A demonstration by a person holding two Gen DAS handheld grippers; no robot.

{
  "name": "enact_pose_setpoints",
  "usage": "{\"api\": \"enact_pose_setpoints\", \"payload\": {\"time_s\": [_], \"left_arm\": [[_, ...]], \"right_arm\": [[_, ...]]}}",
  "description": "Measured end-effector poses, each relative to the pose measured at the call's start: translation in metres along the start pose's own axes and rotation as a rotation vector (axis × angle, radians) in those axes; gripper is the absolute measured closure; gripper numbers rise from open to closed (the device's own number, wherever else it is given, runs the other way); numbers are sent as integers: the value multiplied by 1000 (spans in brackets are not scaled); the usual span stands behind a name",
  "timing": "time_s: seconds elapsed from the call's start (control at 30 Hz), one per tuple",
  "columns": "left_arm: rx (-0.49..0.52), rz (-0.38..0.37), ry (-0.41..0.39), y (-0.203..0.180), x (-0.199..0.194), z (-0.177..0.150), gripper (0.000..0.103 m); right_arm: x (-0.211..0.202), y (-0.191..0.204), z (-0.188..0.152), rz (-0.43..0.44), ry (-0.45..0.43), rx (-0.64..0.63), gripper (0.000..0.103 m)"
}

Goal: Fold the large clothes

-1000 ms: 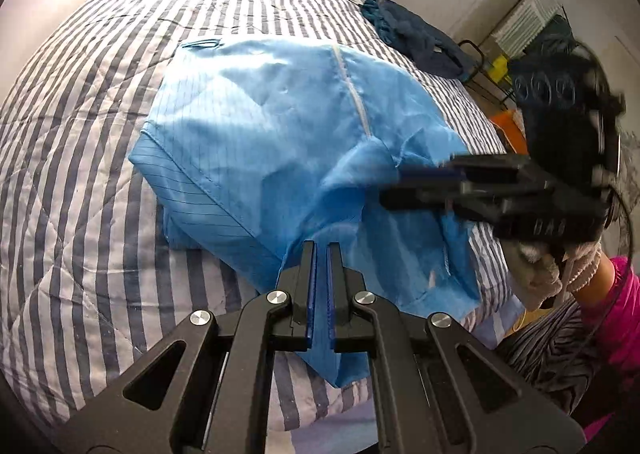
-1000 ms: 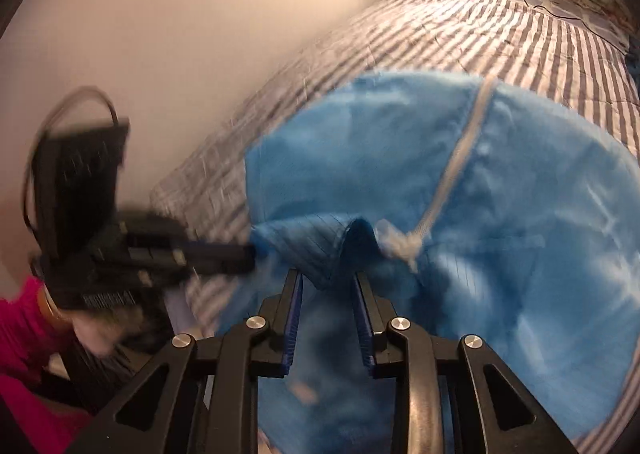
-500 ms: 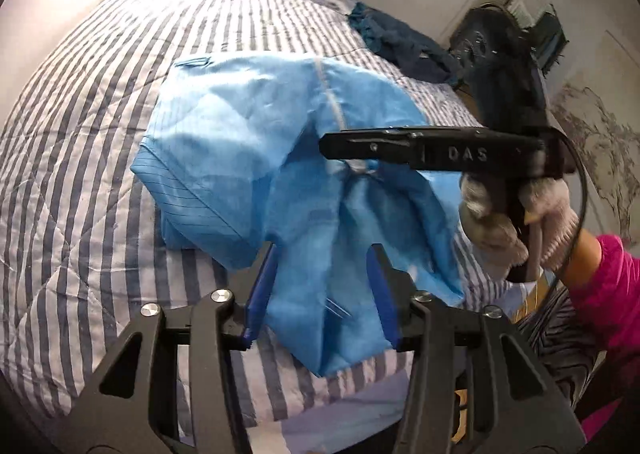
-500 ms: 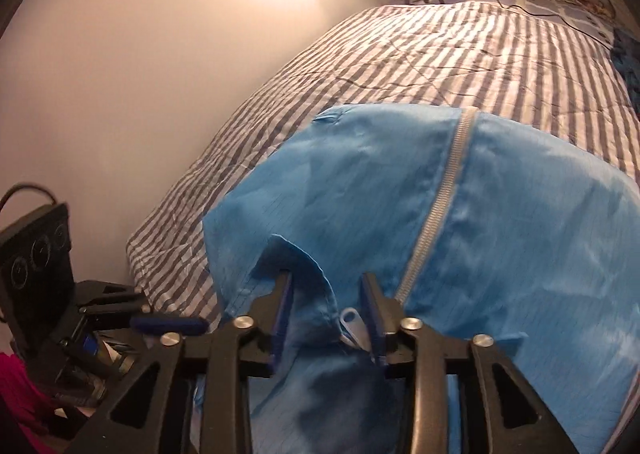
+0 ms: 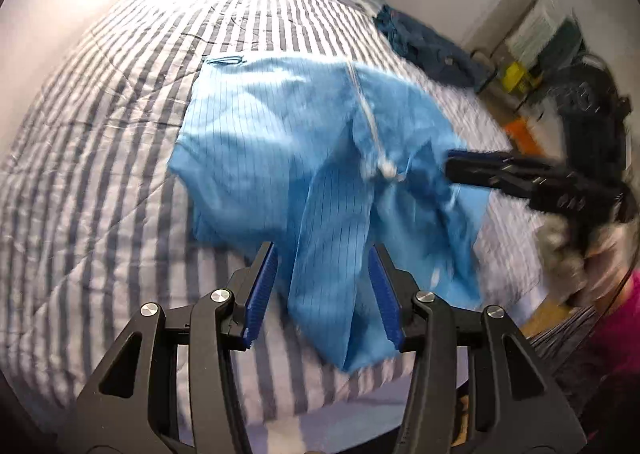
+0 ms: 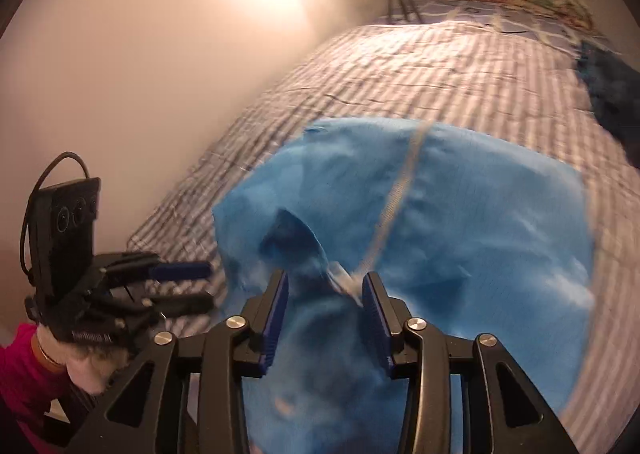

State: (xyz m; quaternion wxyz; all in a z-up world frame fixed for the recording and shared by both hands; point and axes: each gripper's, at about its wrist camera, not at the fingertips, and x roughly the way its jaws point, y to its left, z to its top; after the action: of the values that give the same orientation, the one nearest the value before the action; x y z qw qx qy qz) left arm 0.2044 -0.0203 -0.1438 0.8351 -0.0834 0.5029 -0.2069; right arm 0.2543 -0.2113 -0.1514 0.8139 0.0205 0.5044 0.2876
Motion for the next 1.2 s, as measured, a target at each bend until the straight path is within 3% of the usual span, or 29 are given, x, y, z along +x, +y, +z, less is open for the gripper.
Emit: {"api": "enact_pose_setpoints", "payload": {"time_s": [0.13,0.23,0.33,0.5,0.53,0.6,0.63,0.77,0.8,0.93,1.03,1.1,1.2], "left_arm": [[21,50,77,-13,10,-21,55],[42,61,105,-22,18,-30,55],[53,90,101,-28,21,-30,55],[-15,89,117,-20,29,-25,56],[-25,82,121,-16,26,-29,58],[-32,73,142,-12,32,-30,90],[-35,65,147,-10,33,-31,93],[-81,26,119,-1,30,-27,102],[-107,7,94,4,22,-24,102],[-166,-53,26,15,2,-15,102],[-114,-22,16,9,2,-15,102],[-69,18,40,2,11,-20,102],[-30,46,82,-4,21,-27,102]], "right_arm": [[-30,-9,-39,-141,40,121,49],[-38,-14,-69,-84,58,262,49],[-37,-11,-87,-17,78,316,49],[-23,-8,-96,-44,113,351,49],[-20,-10,-98,-32,125,368,49],[-14,-14,-103,-9,151,410,51],[-11,-16,-105,1,162,420,53],[0,-25,-109,93,176,469,90],[-1,-25,-108,98,169,463,96],[-31,-8,-96,45,51,319,101],[-44,12,-89,-26,-17,179,102],[-38,18,-93,-119,-11,93,103],[-19,15,-104,-127,60,104,103]]}}
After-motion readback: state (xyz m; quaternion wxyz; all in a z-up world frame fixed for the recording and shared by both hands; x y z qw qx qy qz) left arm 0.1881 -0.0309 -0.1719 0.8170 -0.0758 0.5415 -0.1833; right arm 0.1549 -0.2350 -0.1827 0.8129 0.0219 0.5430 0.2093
